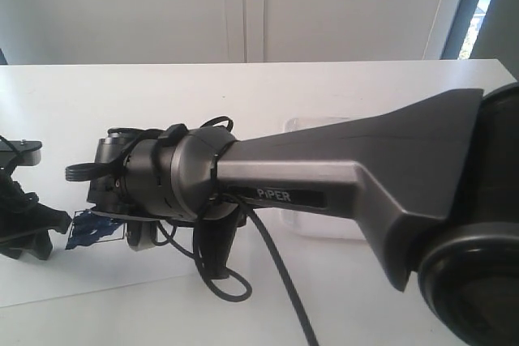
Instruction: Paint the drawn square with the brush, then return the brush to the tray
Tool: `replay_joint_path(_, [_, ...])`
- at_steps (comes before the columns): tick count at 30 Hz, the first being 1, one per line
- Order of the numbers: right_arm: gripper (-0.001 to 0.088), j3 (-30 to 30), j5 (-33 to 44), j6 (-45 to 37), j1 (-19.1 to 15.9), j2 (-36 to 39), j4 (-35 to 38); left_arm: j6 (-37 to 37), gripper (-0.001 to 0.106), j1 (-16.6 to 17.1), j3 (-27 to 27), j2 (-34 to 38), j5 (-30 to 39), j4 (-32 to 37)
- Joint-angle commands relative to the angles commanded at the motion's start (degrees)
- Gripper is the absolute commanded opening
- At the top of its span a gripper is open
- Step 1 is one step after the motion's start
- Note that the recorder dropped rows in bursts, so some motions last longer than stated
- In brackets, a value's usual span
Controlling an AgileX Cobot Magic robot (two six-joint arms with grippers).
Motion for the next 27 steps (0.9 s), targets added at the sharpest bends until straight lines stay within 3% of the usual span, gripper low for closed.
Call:
replay_joint_path(9, [0.0, 0.0, 0.0, -0.2, 0.0, 0.1, -0.4, 0.0, 0.048, 0.0, 0.0, 0.0, 0.0, -0.1])
replay_joint_path(22, [0.0, 0.0, 0.0, -3.6, 0.0, -2.0, 5.3, -0.1, 0.048, 0.0, 0.0, 0.0, -0.5, -0.2])
replay_joint_path(27, [0.0, 0.0, 0.0, -3.6, 0.0, -2.6, 4.1, -0.7, 0.048, 0.0, 0.0, -6.8, 2.0, -1.9])
